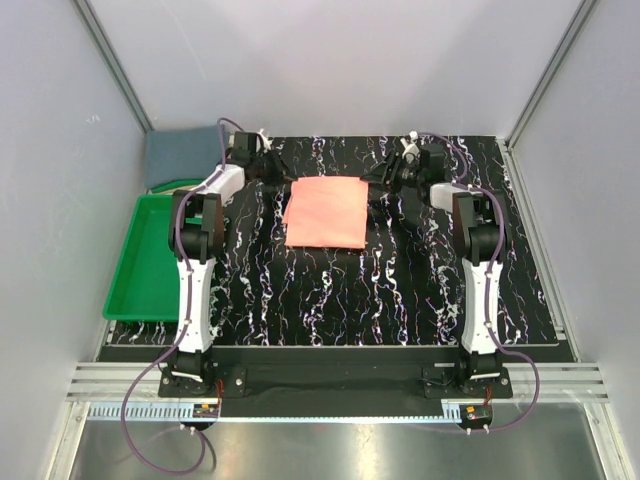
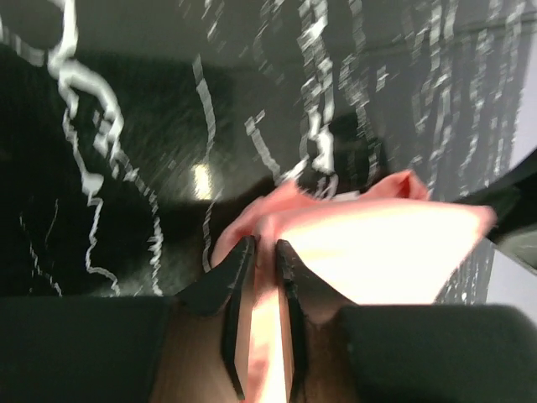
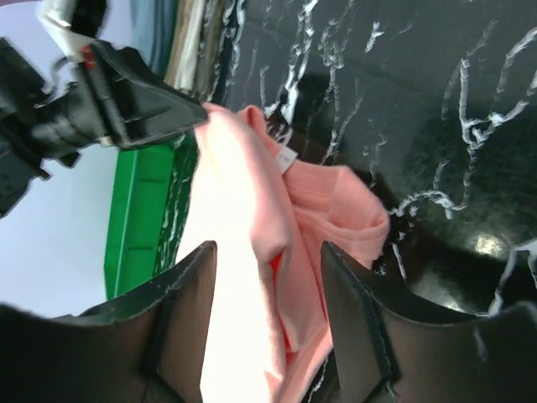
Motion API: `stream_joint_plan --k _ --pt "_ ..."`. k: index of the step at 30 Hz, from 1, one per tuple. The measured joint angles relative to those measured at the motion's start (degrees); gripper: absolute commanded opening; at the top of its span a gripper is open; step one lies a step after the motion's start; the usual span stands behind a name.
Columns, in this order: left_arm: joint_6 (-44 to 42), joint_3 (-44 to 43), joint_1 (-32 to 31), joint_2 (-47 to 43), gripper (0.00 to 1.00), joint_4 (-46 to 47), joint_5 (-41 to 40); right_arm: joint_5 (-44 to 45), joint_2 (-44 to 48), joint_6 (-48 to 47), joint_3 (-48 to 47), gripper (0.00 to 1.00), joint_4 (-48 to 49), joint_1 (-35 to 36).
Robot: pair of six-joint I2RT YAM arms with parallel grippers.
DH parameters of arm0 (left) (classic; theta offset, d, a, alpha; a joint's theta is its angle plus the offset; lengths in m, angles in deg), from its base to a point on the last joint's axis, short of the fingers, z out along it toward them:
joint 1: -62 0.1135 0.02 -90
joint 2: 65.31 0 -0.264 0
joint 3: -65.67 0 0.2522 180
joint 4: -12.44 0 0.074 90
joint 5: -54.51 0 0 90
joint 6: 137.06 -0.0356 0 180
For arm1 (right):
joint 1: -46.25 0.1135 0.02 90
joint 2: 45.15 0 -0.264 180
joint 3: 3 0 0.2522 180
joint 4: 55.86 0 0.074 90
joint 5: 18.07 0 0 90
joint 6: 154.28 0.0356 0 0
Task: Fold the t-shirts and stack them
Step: Fold the tshirt
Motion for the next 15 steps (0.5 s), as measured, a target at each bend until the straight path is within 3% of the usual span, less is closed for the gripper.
stream_joint_plan --k 3,7,11,15 --pt "-0.1 -2.9 0.2 0.5 0.34 0.4 0.2 2.3 0.7 -2.5 0.0 0.61 -3.2 0.0" --pt "-0.2 -4.2 0.3 0.5 0.41 0.7 0.4 4.3 3.9 -5.5 3.0 0.62 -9.2 0.0" --pt "-2.0 2.8 0.3 -3.8 0.51 -0.6 -1.0 5.5 9.7 -7.9 8.9 0.63 -12.9 0.0" --pt "-4.4 11.7 -0.2 -11.8 0.51 -3.7 -4.0 5.5 12.5 -9.3 11.1 0.57 -13.9 0.0"
